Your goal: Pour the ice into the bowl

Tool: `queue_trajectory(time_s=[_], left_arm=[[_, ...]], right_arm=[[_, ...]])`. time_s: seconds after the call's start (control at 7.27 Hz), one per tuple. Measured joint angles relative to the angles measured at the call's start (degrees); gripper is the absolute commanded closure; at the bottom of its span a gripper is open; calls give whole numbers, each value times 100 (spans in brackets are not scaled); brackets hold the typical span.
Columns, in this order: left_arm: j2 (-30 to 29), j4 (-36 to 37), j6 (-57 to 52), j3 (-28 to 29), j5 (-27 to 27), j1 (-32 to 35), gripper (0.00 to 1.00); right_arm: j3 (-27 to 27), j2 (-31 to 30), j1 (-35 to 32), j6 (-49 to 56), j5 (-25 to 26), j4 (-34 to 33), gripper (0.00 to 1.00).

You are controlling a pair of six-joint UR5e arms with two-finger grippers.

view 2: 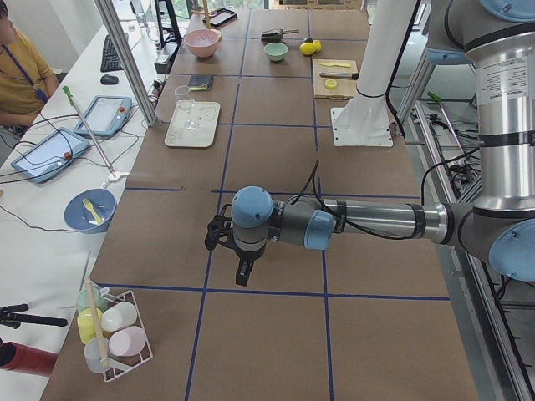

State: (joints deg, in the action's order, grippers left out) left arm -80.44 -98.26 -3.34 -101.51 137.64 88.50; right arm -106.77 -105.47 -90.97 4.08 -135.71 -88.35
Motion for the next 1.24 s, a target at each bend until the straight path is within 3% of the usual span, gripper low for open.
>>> queue_trajectory(time_s=[0.83,1.24], left_arm=[[0,0,-9,12,0,1,0],[23,0,-12,5,8,1,0]], right_arm=[[10,238,18,-124,-586,830,0],[-14,294,365,-864,-597,1527,0]])
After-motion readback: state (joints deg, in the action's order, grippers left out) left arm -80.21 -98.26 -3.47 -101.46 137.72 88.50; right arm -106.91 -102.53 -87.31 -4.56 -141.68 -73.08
